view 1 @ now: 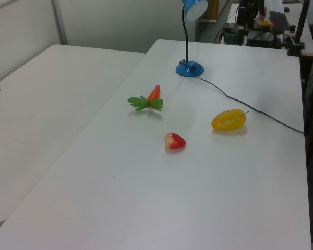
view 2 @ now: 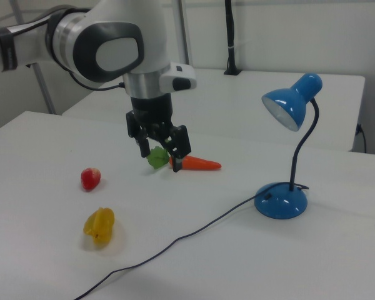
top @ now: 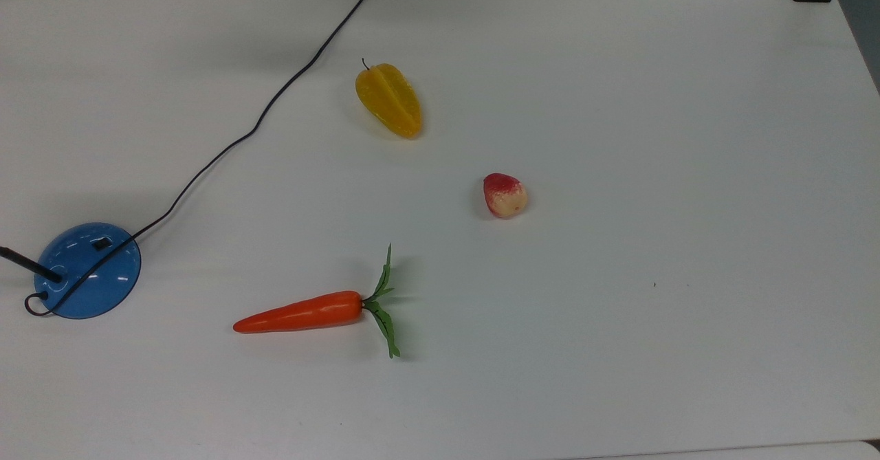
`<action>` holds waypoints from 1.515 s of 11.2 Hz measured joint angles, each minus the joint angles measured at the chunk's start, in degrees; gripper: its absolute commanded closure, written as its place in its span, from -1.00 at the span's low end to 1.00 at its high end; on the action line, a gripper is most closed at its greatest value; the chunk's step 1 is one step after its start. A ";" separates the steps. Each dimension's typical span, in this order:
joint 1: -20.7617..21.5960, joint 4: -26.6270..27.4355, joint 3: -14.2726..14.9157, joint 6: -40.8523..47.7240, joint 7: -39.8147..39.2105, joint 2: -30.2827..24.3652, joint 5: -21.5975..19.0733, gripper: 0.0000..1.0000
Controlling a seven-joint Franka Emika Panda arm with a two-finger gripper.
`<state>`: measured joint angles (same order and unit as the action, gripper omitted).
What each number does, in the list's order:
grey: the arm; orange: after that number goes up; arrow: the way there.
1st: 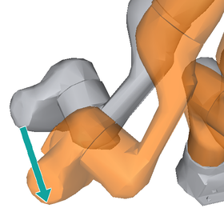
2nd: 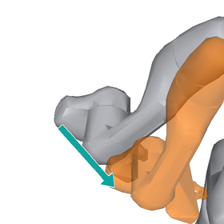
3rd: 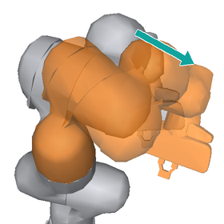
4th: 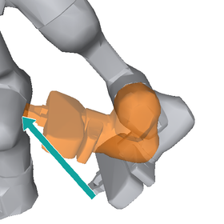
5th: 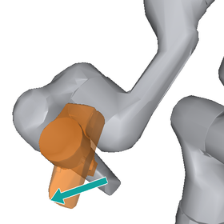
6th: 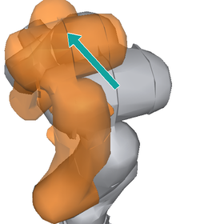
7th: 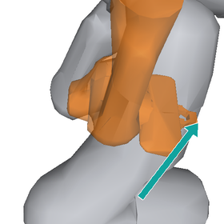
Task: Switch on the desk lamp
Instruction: 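Move the gripper over to the blue lamp's round base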
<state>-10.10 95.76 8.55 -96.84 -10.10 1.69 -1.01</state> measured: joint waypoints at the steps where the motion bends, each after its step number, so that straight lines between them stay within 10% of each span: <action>1: -0.75 -0.03 0.01 -0.57 0.47 0.41 0.00 -1.00; 17: -4.17 -2.19 -0.19 -23.58 22.45 10.24 -1.65 -1.00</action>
<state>-14.27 93.58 8.36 -120.42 12.35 11.93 -2.66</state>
